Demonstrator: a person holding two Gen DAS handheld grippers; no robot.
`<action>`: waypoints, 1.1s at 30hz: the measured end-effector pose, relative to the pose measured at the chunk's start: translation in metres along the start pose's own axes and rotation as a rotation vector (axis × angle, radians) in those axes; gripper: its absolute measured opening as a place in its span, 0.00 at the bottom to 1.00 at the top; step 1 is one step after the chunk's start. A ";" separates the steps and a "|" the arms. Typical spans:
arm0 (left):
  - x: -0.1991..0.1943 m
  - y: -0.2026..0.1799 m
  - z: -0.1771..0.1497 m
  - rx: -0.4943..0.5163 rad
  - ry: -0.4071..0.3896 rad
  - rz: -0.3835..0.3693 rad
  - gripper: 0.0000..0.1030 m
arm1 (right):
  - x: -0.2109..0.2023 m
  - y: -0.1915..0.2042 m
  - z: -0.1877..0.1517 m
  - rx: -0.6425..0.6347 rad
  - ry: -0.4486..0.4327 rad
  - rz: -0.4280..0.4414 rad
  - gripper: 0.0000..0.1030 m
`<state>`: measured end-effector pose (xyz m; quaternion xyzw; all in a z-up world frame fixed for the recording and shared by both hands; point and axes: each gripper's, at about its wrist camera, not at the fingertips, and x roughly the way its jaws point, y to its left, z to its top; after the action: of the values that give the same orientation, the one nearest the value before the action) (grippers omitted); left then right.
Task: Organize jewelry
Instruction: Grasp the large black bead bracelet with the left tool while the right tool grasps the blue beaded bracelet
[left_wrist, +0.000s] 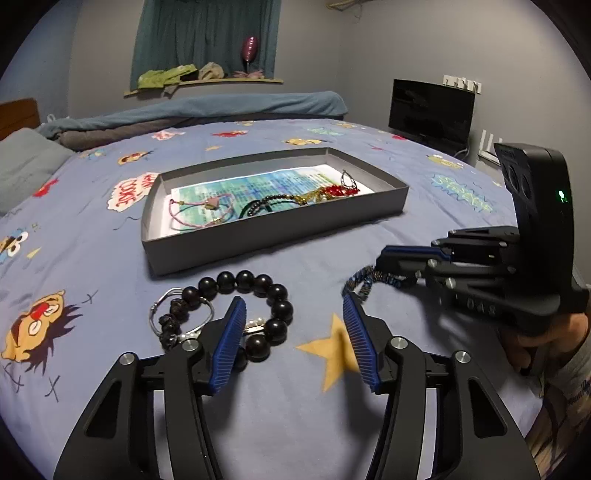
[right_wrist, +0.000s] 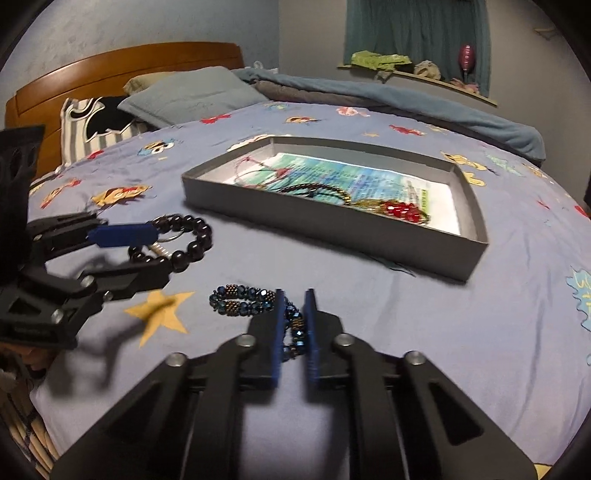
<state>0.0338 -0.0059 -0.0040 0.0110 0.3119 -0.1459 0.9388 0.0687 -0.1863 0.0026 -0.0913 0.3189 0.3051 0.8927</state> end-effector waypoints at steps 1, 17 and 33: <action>0.001 0.001 0.000 -0.005 0.007 -0.005 0.44 | -0.001 -0.003 0.000 0.016 -0.004 -0.004 0.06; 0.046 0.010 0.011 -0.028 0.175 0.026 0.29 | 0.002 -0.001 0.001 0.010 0.013 -0.017 0.04; -0.029 0.024 0.044 -0.093 -0.128 -0.111 0.14 | -0.028 -0.007 0.004 0.035 -0.151 0.018 0.00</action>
<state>0.0438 0.0203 0.0470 -0.0594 0.2579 -0.1833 0.9468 0.0575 -0.2040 0.0227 -0.0497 0.2565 0.3136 0.9129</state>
